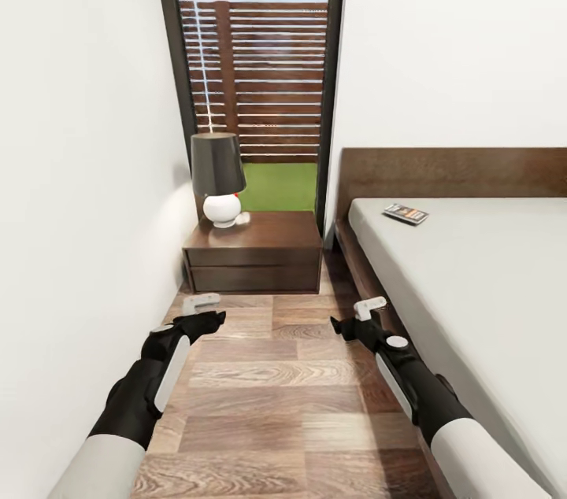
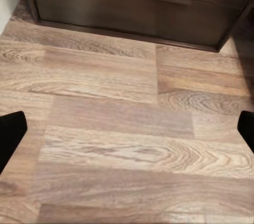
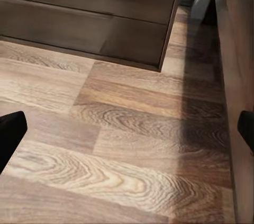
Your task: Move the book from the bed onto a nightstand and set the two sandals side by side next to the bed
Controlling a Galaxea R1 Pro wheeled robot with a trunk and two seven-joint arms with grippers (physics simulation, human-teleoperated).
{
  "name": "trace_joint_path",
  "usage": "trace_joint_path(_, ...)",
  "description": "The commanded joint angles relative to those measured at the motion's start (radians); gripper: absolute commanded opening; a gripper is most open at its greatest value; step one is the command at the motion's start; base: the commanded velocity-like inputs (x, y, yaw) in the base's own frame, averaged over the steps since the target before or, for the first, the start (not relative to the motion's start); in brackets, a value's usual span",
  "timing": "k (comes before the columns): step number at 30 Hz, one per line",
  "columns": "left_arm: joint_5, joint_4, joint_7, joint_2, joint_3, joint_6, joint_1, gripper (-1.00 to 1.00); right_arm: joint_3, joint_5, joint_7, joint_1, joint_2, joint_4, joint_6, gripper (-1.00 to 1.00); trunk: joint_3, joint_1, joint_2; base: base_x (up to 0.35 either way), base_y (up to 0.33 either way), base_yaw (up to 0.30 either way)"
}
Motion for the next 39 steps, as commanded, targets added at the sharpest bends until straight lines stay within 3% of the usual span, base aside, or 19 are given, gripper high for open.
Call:
trace_joint_path(1, 0.01, 0.015, 0.011, -0.001, -0.001, 0.003, -0.005, 1.0, 0.004, -0.003, -0.002, -0.001, 0.0, -0.004, 0.009, 1.0, 0.003, 0.0, 0.0, 0.191, 0.0, 0.0)
trace_joint_path(5, 0.008, 0.11, 0.017, -0.01, -0.001, -0.026, -0.035, 1.0, 0.002, 0.002, -0.011, 0.0, 0.001, -0.048, 0.019, 1.0, 0.018, -0.002, 0.001, 0.279, 0.0, 0.0)
trace_joint_path(15, 0.007, 0.143, 0.021, -0.015, -0.001, -0.039, -0.048, 1.0, 0.003, 0.001, -0.004, 0.002, -0.008, -0.095, 0.012, 1.0, 0.057, -0.007, 0.003, 0.325, 0.028, 0.0)
trace_joint_path(33, 0.007, 0.142, 0.021, -0.017, -0.001, -0.041, -0.048, 1.0, -0.005, -0.006, -0.004, 0.002, -0.012, -0.095, 0.009, 1.0, 0.113, -0.076, 0.129, 0.307, 0.093, 0.0)
trace_joint_path(39, 0.008, 0.134, 0.021, -0.017, -0.002, -0.042, -0.048, 1.0, -0.018, -0.007, -0.004, 0.002, -0.016, -0.096, 0.009, 1.0, 0.132, -0.099, 0.171, 0.097, 0.002, 0.0)
